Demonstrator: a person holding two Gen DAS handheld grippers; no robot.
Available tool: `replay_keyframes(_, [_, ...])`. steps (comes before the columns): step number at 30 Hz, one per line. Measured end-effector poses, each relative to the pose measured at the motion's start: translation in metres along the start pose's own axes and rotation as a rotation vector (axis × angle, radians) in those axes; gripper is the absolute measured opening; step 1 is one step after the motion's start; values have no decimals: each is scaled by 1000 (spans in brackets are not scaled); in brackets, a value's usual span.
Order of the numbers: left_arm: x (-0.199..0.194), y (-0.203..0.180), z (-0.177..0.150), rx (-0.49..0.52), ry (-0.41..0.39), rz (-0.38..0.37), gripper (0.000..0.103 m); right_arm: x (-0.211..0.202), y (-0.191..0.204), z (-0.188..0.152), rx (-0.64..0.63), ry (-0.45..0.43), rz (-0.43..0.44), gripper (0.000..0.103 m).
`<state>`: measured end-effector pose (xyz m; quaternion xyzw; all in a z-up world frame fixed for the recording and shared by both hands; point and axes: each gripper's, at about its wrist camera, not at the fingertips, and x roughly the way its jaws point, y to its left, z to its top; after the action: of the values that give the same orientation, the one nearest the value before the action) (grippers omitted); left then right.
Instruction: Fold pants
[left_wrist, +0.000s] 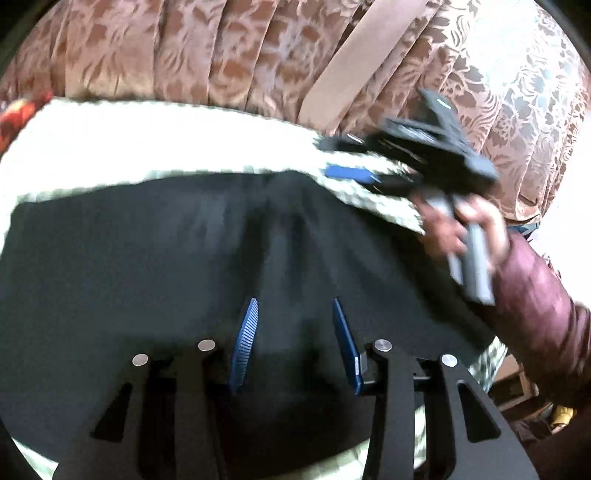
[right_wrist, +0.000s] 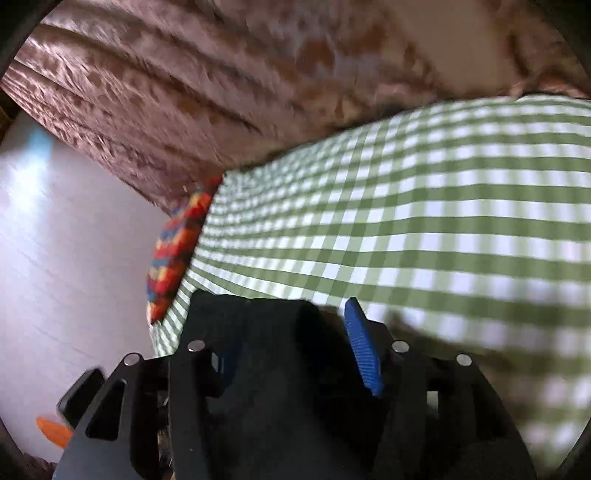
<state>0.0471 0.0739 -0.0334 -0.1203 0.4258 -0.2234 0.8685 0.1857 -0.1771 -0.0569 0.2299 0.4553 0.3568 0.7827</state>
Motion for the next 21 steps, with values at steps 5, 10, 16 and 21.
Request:
replay_keyframes(5, [22,25,25,-18,-6,182,41,-22,25,-56,-166,41,-194,23])
replay_keyframes(10, [45,88,16,-212,17,208,41,-12,-10,-87,-120,5,-415,0])
replay_keyframes(16, [40,89,15,-233,24,219,35,-17,-16,-88,-101,-35,-394,0])
replay_keyframes(21, [19,82,6,-271,-26,249,42,-30,11,-99,-142,-47,-415,11])
